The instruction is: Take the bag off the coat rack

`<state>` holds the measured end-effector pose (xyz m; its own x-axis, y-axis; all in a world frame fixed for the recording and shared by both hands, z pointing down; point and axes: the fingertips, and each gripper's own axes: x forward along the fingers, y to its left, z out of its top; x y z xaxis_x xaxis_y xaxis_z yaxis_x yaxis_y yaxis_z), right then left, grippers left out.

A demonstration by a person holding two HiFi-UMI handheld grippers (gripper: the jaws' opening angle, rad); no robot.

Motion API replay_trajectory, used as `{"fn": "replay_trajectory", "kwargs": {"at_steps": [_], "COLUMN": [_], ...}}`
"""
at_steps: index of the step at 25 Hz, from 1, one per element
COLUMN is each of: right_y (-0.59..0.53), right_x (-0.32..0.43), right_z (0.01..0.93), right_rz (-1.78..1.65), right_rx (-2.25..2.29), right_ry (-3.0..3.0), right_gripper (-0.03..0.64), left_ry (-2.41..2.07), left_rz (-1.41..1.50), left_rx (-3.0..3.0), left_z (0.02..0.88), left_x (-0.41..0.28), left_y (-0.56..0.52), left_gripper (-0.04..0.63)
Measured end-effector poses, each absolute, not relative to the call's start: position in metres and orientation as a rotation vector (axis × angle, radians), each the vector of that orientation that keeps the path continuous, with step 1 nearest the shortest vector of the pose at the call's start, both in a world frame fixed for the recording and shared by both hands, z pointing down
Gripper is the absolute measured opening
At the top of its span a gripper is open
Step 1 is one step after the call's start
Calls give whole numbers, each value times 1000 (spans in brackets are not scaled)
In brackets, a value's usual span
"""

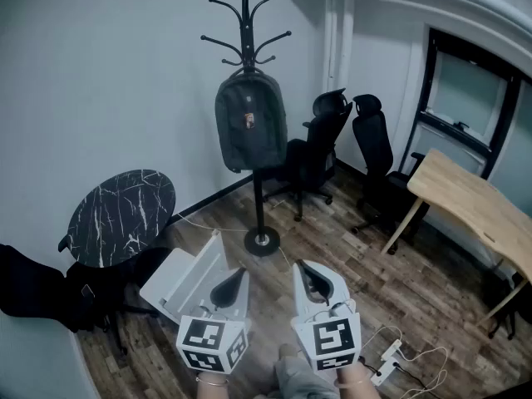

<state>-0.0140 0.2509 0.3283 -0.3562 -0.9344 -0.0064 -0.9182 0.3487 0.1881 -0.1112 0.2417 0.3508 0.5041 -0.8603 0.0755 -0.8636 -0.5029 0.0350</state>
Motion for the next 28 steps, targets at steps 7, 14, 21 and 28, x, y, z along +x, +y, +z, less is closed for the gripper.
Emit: {"fn": "replay_trajectory", "kwargs": {"at_steps": [7, 14, 21, 28], "right_y": [207, 157, 103, 54], "right_x": [-18, -6, 12, 24], "right_z": [335, 338, 330, 328], "right_rz": [-221, -210, -246, -296], "right_rx": [1691, 1688, 1690, 1654], "right_ry": [-2506, -2491, -2480, -2500], "right_gripper": [1, 2, 2, 2], "left_ry": [-1511, -1505, -1510, -1550], "left_rz": [64, 78, 76, 54], "left_rx": [2678, 2687, 2694, 2684], "left_z": [348, 346, 337, 335], "left_x": [-108, -95, -79, -65], "left_y": [198, 148, 94, 43], "left_gripper": [9, 9, 9, 9]}}
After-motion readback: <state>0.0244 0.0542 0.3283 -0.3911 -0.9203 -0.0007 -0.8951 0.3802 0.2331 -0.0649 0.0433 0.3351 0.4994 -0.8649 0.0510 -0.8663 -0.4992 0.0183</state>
